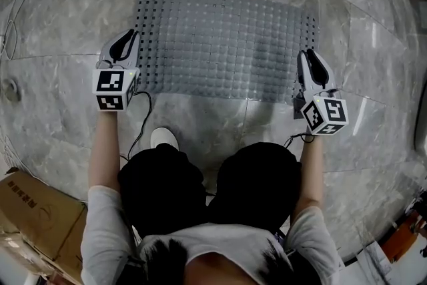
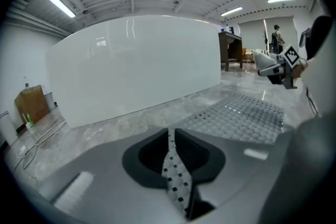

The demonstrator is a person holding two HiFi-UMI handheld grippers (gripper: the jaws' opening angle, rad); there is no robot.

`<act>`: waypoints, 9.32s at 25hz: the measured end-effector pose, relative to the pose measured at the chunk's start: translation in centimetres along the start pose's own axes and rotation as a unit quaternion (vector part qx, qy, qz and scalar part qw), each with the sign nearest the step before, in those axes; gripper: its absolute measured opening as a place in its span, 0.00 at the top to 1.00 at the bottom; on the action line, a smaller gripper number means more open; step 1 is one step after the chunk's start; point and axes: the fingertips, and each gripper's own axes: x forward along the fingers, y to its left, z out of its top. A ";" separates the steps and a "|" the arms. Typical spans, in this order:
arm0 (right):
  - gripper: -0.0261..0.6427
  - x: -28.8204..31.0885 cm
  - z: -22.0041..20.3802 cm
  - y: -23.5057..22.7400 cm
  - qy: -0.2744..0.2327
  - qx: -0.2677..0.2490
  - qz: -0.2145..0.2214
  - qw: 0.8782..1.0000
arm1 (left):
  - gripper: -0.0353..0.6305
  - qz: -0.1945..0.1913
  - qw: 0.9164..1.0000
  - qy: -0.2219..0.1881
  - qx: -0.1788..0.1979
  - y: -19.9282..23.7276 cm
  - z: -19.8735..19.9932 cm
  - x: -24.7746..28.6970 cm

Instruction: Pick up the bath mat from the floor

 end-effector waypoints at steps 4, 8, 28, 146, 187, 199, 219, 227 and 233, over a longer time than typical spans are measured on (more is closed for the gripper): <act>0.76 0.3 -3.6 -3.7 0.025 0.037 -0.041 0.998 | 0.85 0.014 0.999 0.035 -0.007 1.2 -2.9 1.9; 0.69 0.1 -6.6 -7.1 0.049 0.066 -0.085 0.993 | 0.83 0.018 0.996 0.081 -0.014 1.7 -6.4 3.6; 0.53 0.7 -16.9 -12.6 0.171 0.085 -0.161 0.968 | 0.72 0.050 0.983 0.161 -0.072 3.5 -14.0 6.8; 0.89 -24.2 46.9 2.8 0.073 0.056 -0.130 0.987 | 0.89 0.036 0.994 -0.012 -0.104 9.8 46.1 -33.3; 0.89 -40.6 75.1 7.4 -0.102 -0.015 -0.153 0.983 | 0.89 0.082 0.971 -0.208 -0.081 13.8 69.1 -54.8; 0.88 -41.7 78.8 7.0 -0.140 -0.038 -0.154 0.977 | 0.89 0.105 0.960 -0.248 -0.078 14.6 72.7 -56.9; 0.87 -42.4 80.1 7.6 -0.170 -0.038 -0.139 0.975 | 0.88 0.109 0.955 -0.264 -0.077 14.3 74.0 -58.1; 0.87 -42.7 80.3 8.0 -0.174 -0.043 -0.137 0.974 | 0.88 0.113 0.954 -0.267 -0.078 14.3 73.8 -58.6; 0.87 -43.1 80.5 8.2 -0.178 -0.040 -0.136 0.974 | 0.88 0.113 0.953 -0.272 -0.075 14.1 74.5 -59.2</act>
